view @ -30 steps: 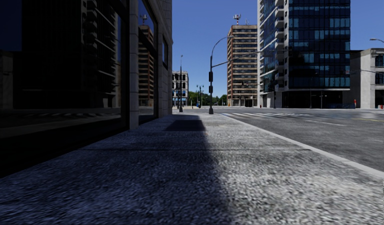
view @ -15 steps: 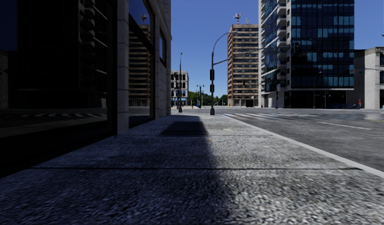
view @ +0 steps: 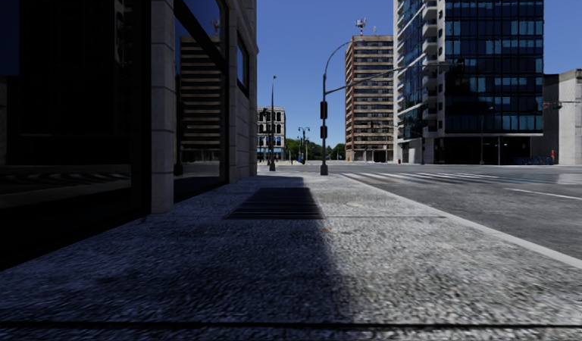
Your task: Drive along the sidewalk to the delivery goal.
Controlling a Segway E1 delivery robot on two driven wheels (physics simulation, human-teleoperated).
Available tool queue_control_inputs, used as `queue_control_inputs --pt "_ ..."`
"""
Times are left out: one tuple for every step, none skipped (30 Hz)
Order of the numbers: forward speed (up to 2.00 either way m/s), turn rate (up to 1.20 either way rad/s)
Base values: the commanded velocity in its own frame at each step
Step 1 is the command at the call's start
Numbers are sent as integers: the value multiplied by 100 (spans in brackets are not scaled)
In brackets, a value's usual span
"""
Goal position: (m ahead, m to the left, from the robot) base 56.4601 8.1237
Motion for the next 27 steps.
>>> queue_control_inputs --pt "200 0" --pt "200 0" --pt "200 0" --pt "200 0" --pt "200 0" --pt "200 0" --pt "200 0" --pt "200 0" --pt "200 0" --pt "200 0" --pt "200 0" --pt "200 0" --pt "200 0" --pt "200 0" --pt "200 0" --pt "200 0" --pt "200 0" --pt "200 0" --pt "200 0" --pt "200 0" --pt "200 0" --pt "200 0" --pt "200 0" --pt "200 0" --pt "200 0" --pt "200 0" --pt "200 0"
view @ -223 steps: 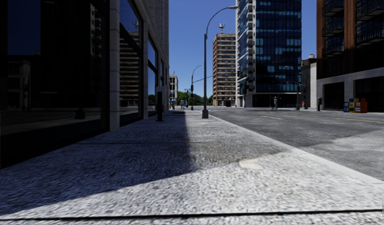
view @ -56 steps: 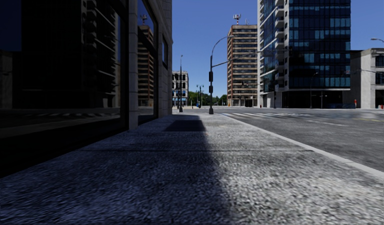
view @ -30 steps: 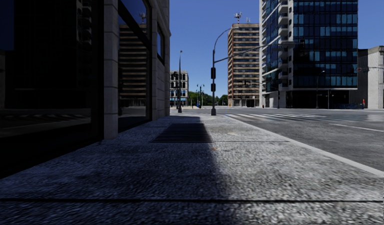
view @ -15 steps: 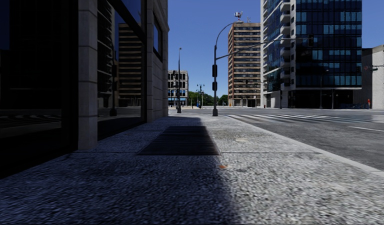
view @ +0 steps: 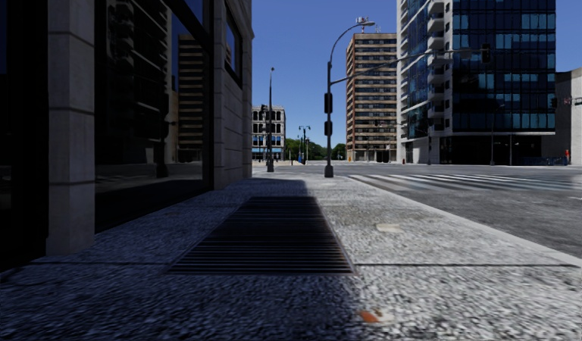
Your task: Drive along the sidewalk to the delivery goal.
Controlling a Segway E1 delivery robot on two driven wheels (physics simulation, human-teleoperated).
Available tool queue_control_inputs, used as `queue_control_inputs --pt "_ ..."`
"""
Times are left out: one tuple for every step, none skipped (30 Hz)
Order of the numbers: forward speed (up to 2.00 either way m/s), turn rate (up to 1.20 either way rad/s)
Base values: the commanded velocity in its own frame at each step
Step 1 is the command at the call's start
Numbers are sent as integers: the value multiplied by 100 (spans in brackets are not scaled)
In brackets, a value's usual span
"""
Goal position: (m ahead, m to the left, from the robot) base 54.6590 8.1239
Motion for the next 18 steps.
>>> queue_control_inputs --pt "200 0" --pt "200 0" --pt "200 0" --pt "200 0" --pt "200 0" --pt "200 0" --pt "200 0" --pt "200 0" --pt "200 0" --pt "200 0" --pt "200 0" --pt "200 0" --pt "200 0" --pt "200 0" --pt "200 0" --pt "200 0" --pt "200 0" --pt "200 0"
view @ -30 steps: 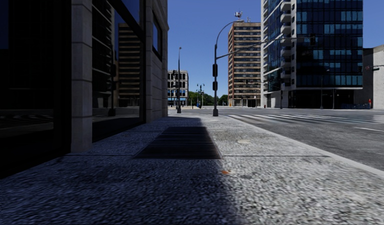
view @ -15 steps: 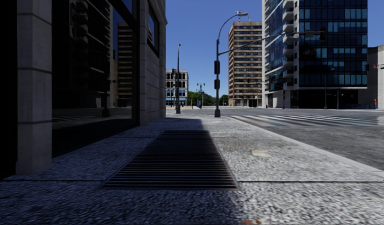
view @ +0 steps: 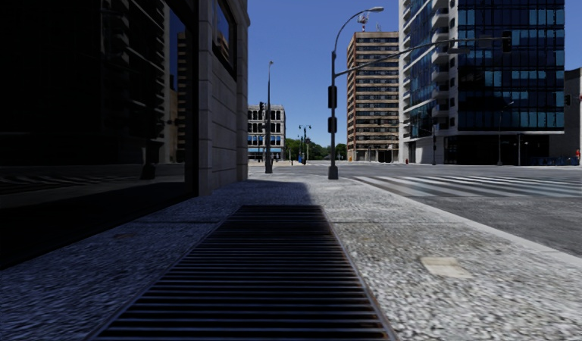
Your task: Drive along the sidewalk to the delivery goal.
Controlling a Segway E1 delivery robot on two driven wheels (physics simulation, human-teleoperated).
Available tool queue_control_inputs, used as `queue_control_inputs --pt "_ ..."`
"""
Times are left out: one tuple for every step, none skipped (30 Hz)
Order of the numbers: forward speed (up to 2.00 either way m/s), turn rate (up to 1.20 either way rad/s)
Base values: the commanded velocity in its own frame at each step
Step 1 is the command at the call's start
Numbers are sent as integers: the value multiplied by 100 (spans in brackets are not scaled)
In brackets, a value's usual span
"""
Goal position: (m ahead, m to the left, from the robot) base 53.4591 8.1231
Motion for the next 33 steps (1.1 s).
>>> queue_control_inputs --pt "200 0" --pt "200 0" --pt "200 0" --pt "200 0" --pt "200 0" --pt "200 0" --pt "200 0" --pt "200 0" --pt "200 0" --pt "200 0" --pt "200 0" --pt "200 0" --pt "200 0" --pt "200 0" --pt "200 0" --pt "200 0" --pt "200 0" --pt "200 0" --pt "200 0" --pt "200 0" --pt "200 0" --pt "200 0" --pt "200 0" --pt "200 0" --pt "200 0" --pt "200 0" --pt "200 0" --pt "200 0" --pt "200 0" --pt "200 0" --pt "200 0" --pt "200 0" --pt "200 0"
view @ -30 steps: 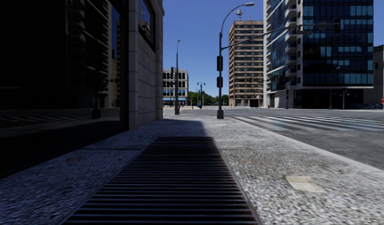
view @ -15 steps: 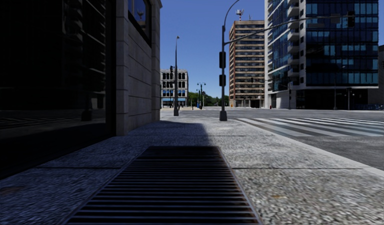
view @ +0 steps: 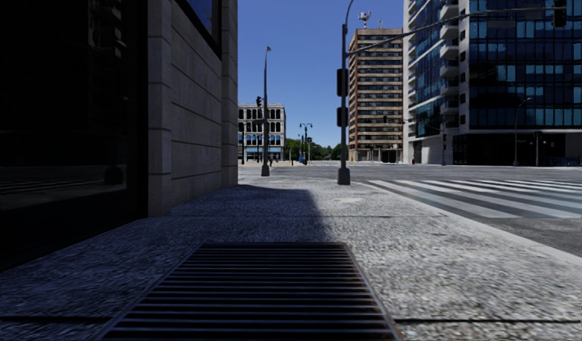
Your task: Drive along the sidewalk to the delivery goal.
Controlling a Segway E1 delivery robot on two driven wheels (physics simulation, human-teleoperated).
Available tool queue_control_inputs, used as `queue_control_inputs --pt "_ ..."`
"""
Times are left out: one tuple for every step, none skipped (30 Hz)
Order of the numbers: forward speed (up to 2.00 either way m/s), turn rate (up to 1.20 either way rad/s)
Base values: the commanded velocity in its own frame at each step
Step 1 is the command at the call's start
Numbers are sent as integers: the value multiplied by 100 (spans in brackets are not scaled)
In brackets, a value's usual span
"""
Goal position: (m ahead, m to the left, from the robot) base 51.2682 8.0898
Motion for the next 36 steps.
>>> queue_control_inputs --pt "200 0" --pt "200 0" --pt "200 0" --pt "200 0" --pt "200 0" --pt "200 0" --pt "200 0" --pt "200 0" --pt "200 0" --pt "200 0" --pt "200 0" --pt "200 0" --pt "200 0" --pt "200 0" --pt "200 0" --pt "200 0" --pt "200 0" --pt "200 0" --pt "200 0" --pt "200 0" --pt "200 0" --pt "200 0" --pt "200 0" --pt "200 0" --pt "200 0" --pt "200 0" --pt "200 0" --pt "200 0" --pt "200 0" --pt "200 0" --pt "200 0" --pt "200 0" --pt "200 0" --pt "200 0" --pt "200 0" --pt "200 0"
